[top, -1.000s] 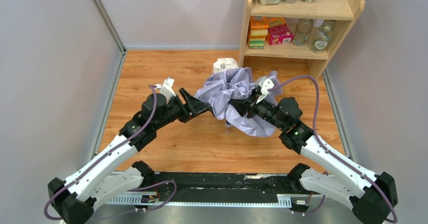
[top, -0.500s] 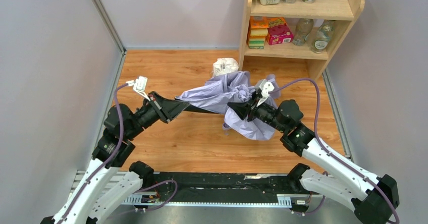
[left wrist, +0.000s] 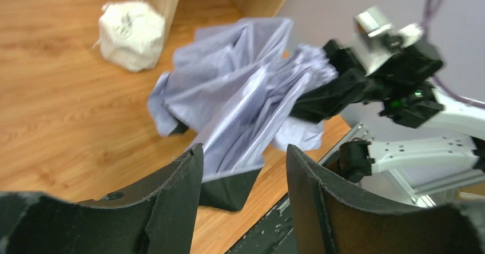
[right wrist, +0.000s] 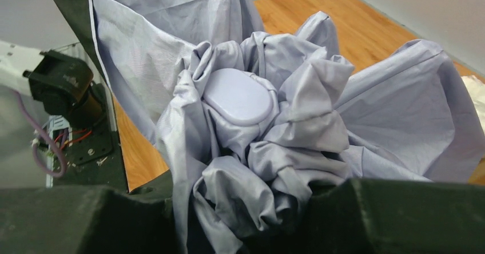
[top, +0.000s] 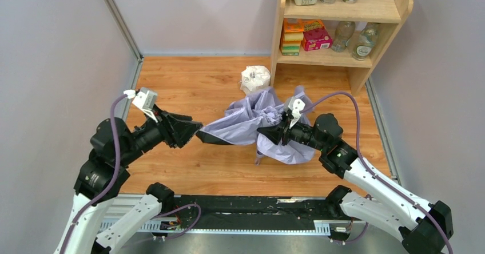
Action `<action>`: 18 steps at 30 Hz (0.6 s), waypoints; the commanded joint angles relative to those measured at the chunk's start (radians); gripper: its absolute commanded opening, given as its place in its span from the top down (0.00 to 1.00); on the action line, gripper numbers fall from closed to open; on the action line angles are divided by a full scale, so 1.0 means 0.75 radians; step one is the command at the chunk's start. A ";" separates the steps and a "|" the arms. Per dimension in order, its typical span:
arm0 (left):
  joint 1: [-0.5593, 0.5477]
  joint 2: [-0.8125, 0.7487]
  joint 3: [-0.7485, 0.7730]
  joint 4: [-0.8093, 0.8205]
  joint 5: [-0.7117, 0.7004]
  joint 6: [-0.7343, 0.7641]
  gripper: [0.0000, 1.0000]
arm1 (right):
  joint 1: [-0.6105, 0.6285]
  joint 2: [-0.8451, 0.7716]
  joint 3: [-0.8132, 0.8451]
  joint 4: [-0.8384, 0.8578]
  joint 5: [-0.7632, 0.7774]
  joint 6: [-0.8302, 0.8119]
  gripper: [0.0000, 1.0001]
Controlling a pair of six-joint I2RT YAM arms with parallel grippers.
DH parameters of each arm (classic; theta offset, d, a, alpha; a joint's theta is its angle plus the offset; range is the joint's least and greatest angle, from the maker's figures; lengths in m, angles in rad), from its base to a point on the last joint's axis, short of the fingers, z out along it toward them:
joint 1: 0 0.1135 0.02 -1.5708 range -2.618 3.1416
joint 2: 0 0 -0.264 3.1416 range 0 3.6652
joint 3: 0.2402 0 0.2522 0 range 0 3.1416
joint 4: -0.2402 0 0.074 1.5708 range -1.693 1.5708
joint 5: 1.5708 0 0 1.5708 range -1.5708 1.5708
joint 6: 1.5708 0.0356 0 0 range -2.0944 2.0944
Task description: Put away the umbrella
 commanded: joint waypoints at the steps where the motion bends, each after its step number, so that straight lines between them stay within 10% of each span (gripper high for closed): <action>1: 0.002 0.043 0.116 0.105 0.158 0.071 0.35 | -0.002 0.023 0.081 0.005 -0.188 -0.120 1.00; 18: -0.020 0.509 -0.006 0.291 0.478 -0.048 0.35 | 0.017 0.154 0.216 -0.087 -0.272 -0.138 1.00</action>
